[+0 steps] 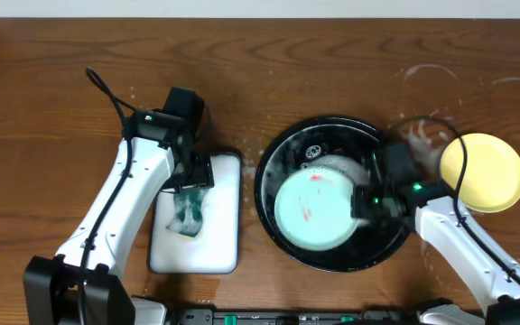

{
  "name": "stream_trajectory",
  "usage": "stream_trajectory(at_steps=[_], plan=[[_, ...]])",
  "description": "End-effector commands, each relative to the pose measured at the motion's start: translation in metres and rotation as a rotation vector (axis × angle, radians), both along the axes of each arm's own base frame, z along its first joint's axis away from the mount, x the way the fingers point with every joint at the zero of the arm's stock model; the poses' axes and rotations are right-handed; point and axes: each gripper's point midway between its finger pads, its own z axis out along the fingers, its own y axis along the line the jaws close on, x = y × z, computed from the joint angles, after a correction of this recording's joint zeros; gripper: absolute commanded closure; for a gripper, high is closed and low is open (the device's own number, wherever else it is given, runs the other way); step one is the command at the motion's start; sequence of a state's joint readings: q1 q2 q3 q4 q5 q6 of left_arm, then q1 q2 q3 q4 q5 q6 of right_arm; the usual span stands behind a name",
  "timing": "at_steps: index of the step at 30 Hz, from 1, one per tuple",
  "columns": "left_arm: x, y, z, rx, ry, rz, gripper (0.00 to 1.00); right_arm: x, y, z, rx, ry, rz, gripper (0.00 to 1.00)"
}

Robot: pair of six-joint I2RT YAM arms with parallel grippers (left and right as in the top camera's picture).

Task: Clean dirty plates on tray and stack at the side
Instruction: 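Grip the rim of the stained green plate with the right gripper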

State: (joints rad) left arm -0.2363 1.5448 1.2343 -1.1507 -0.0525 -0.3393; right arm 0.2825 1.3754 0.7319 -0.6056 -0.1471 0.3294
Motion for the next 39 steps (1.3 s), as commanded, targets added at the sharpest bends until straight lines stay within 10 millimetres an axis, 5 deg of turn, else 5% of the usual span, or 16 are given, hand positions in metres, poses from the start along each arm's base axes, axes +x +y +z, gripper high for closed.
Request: stream_trajectory(at_steps=[1,10,12,14,17,26,32,35,37,39], plan=[[0.000,0.004,0.001,0.012,-0.002,0.000,0.18,0.032,-0.014,0.013,-0.158,-0.170,0.168,0.99],[0.000,0.004,0.001,0.012,-0.002,0.000,0.18,0.053,-0.023,0.005,-0.253,-0.228,0.192,0.98],[0.000,0.004,0.001,0.012,-0.002,0.000,0.18,0.052,-0.024,0.004,-0.244,-0.220,0.167,0.61],[0.000,0.004,0.001,0.012,-0.002,0.000,0.18,0.051,-0.024,0.004,-0.237,-0.211,0.145,0.48],[0.000,0.003,0.001,0.012,-0.002,0.000,0.18,0.043,-0.026,0.000,-0.226,-0.167,0.097,0.46],[0.000,0.004,0.001,0.012,-0.002,0.000,0.18,-0.005,-0.038,-0.016,-0.085,0.119,-0.266,0.60],[0.000,0.003,0.001,0.012,-0.002,0.000,0.18,-0.016,-0.033,-0.025,-0.027,0.172,-0.299,0.63],[0.000,0.004,0.001,0.012,-0.002,0.000,0.17,-0.009,-0.035,-0.033,-0.026,0.120,-0.303,0.72],[0.000,0.003,0.001,0.011,-0.004,0.000,0.18,-0.001,-0.043,-0.039,-0.063,0.061,-0.315,0.94],[0.003,0.003,0.001,0.009,-0.013,0.000,0.18,0.009,-0.050,-0.040,-0.119,0.002,-0.270,0.99]])
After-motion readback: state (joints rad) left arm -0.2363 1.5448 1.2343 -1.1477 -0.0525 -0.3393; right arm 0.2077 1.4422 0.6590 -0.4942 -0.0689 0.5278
